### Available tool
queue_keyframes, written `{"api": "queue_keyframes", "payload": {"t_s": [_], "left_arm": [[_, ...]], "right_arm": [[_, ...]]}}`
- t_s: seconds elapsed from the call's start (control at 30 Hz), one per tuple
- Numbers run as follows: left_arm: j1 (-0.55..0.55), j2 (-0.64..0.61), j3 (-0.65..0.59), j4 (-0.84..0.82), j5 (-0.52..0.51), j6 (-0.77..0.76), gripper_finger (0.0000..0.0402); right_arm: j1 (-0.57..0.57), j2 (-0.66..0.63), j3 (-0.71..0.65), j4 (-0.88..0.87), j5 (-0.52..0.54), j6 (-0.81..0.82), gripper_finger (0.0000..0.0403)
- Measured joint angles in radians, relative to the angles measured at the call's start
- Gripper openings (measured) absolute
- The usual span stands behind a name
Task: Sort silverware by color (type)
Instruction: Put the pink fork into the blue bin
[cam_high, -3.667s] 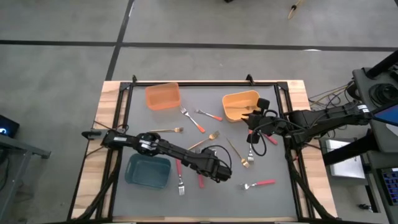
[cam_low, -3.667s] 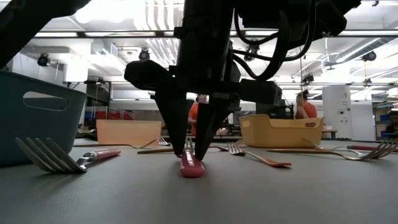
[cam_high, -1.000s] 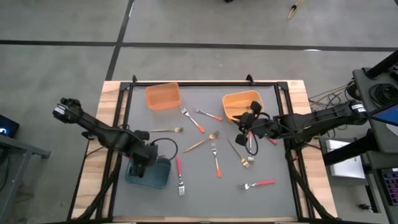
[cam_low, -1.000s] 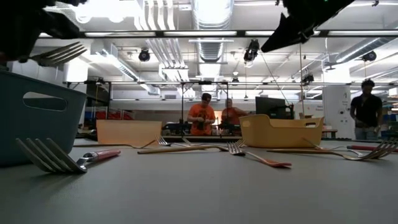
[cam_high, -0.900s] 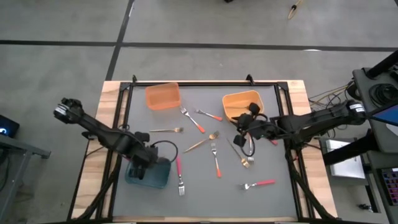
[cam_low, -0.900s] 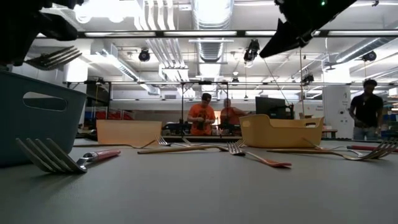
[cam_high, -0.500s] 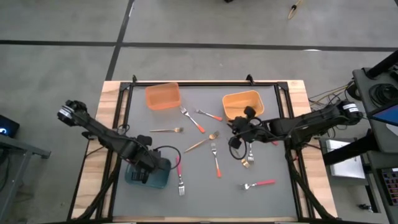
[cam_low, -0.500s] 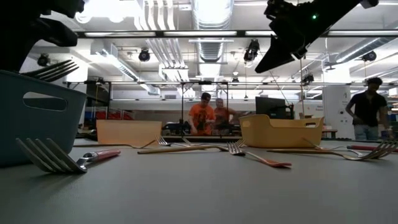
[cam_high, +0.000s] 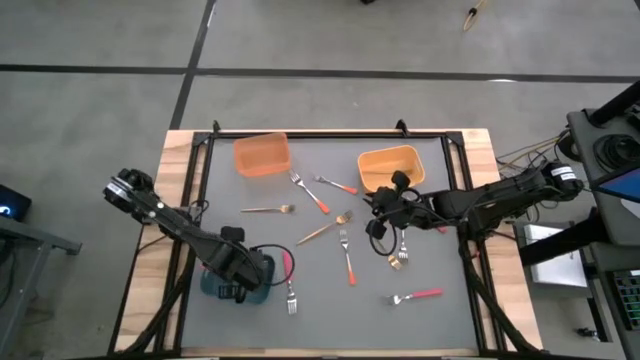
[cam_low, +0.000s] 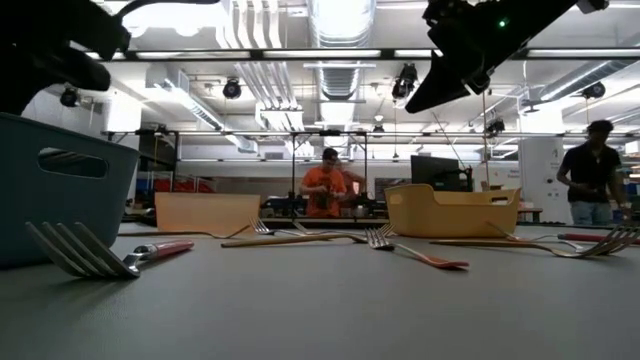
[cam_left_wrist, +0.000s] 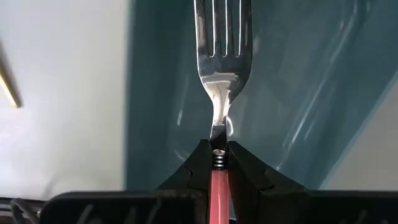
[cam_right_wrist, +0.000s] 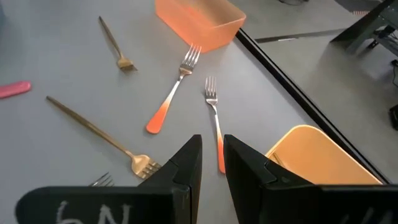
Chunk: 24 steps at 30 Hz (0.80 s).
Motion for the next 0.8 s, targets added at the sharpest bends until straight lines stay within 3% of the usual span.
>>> {"api": "queue_keyframes", "payload": {"t_s": [0.8], "left_arm": [[0.004,0.127,0.011,0.05,-0.002,0.005,0.0015]], "right_arm": [[0.002,0.008,-0.014,-0.003,-0.001,0.049,0.0059]]}}
